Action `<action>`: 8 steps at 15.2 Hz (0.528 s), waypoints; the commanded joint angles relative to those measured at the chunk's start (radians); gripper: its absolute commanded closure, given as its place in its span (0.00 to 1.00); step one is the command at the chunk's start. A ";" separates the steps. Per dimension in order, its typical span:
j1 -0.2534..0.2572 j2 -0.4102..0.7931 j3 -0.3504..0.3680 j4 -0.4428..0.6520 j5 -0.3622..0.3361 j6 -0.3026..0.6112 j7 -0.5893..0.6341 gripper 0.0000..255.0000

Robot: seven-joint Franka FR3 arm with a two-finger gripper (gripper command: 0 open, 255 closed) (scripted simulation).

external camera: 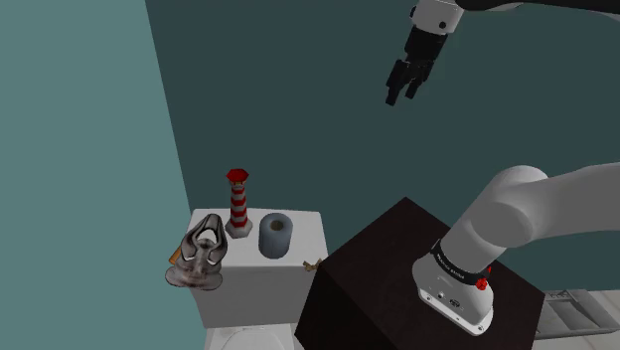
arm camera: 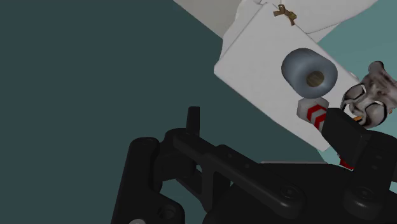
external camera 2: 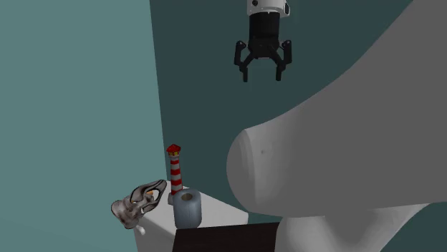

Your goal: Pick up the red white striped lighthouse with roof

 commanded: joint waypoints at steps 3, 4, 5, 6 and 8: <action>0.013 0.024 0.035 -0.028 0.007 0.067 0.028 0.00; 0.019 0.039 0.053 -0.041 0.009 0.101 0.042 0.00; 0.025 0.055 0.071 -0.051 0.011 0.135 0.056 0.00; 0.031 0.073 0.089 -0.061 0.011 0.169 0.071 0.00; 0.041 0.113 0.125 -0.075 0.011 0.237 0.101 0.00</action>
